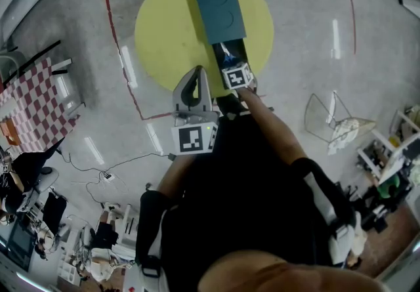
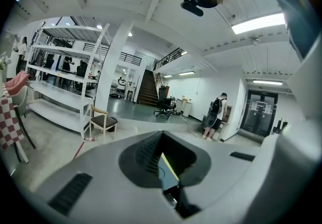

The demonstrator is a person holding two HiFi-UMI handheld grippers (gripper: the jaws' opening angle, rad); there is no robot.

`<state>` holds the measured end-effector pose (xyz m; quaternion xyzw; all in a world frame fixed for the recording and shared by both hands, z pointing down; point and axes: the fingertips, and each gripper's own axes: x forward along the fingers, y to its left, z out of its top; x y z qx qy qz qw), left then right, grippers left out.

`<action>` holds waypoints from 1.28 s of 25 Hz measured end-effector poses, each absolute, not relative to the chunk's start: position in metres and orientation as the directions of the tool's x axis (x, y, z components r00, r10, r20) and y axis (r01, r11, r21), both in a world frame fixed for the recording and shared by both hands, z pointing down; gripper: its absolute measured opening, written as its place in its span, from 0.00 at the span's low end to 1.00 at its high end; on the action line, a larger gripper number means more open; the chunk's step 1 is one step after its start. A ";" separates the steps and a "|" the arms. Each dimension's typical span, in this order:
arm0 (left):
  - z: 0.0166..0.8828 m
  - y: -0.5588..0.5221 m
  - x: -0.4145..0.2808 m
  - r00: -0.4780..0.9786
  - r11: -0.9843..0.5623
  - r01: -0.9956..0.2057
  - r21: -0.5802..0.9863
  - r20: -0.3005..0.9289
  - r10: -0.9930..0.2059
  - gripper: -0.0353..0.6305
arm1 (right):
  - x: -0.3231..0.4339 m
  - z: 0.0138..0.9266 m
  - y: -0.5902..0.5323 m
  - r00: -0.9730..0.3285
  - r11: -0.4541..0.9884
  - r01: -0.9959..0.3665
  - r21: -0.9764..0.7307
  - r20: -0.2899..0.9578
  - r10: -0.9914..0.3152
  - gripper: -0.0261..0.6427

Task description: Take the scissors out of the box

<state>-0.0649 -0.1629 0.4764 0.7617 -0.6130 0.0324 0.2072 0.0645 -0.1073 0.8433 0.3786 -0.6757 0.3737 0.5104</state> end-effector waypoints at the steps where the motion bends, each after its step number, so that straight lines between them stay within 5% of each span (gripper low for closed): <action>1: 0.476 -0.163 -0.065 0.246 -0.162 -0.947 0.276 0.302 -0.921 0.05 | 0.065 0.843 -0.107 -0.198 0.429 -0.895 -0.125 0.972 -0.130 0.18; 32: 0.455 -0.136 -0.063 0.277 -0.216 -0.941 0.258 0.230 -0.933 0.05 | 0.065 0.808 -0.082 -0.260 0.378 -0.906 -0.193 0.956 -0.135 0.16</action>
